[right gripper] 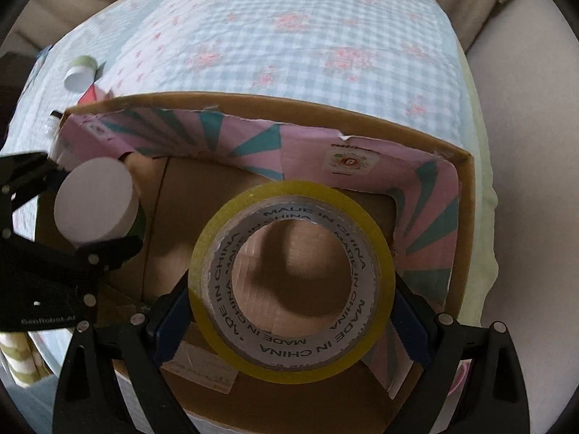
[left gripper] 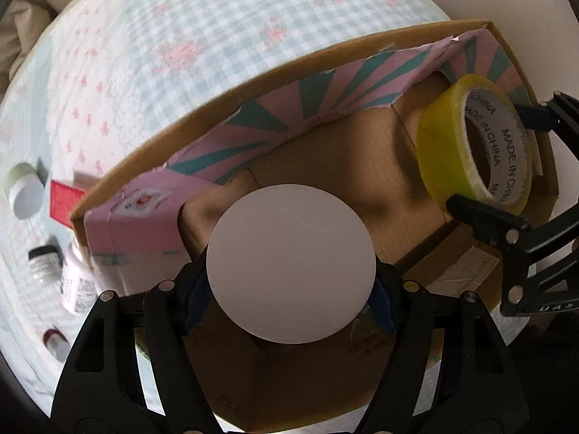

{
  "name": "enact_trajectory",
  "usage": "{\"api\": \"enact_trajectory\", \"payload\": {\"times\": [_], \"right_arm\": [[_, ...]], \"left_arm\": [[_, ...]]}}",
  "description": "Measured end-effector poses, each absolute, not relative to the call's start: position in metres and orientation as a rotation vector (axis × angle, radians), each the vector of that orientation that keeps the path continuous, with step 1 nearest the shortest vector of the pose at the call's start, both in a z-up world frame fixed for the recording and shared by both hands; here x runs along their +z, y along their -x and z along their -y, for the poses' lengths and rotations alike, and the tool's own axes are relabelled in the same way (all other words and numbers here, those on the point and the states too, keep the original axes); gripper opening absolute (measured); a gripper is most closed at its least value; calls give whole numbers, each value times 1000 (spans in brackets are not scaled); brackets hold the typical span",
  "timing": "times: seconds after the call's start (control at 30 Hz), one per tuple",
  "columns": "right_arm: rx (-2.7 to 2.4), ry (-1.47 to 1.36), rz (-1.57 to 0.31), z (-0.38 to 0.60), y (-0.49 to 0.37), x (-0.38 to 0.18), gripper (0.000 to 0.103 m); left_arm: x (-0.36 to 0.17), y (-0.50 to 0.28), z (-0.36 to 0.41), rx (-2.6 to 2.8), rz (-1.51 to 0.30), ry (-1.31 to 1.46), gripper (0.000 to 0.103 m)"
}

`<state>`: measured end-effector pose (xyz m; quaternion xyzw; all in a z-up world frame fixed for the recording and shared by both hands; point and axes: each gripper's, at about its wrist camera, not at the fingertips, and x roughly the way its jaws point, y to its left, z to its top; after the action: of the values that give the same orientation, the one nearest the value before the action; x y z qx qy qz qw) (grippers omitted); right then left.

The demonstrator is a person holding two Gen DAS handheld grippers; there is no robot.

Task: Organize rigid objects
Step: 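Carry the jar and tape roll into the cardboard box and release both, then withdraw both tools from the box toward the remaining items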

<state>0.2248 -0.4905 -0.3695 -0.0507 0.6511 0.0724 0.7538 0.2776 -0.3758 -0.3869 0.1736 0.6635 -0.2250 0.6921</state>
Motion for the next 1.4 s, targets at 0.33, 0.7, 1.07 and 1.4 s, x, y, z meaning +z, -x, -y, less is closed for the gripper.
{"api": "enact_trajectory", "payload": {"times": [0.33,0.7,1.07,1.4], "right_arm": [[258,68,-1347,507,-206,-354,103],[169,61,-1362,515,-184,-329,103],[96,110,-1329,489,-164,-265,103],[108,93,-1192,433,-143,-190,103]], "left_arm": [[-350,-275,359,-480,-1397,-479,103],[-319,-256,346,-458,-1373,-439,103],[-240,-221,308,-417,-1261,-373,103],[-168,-173,212,-298,-1162,-214,103]]}}
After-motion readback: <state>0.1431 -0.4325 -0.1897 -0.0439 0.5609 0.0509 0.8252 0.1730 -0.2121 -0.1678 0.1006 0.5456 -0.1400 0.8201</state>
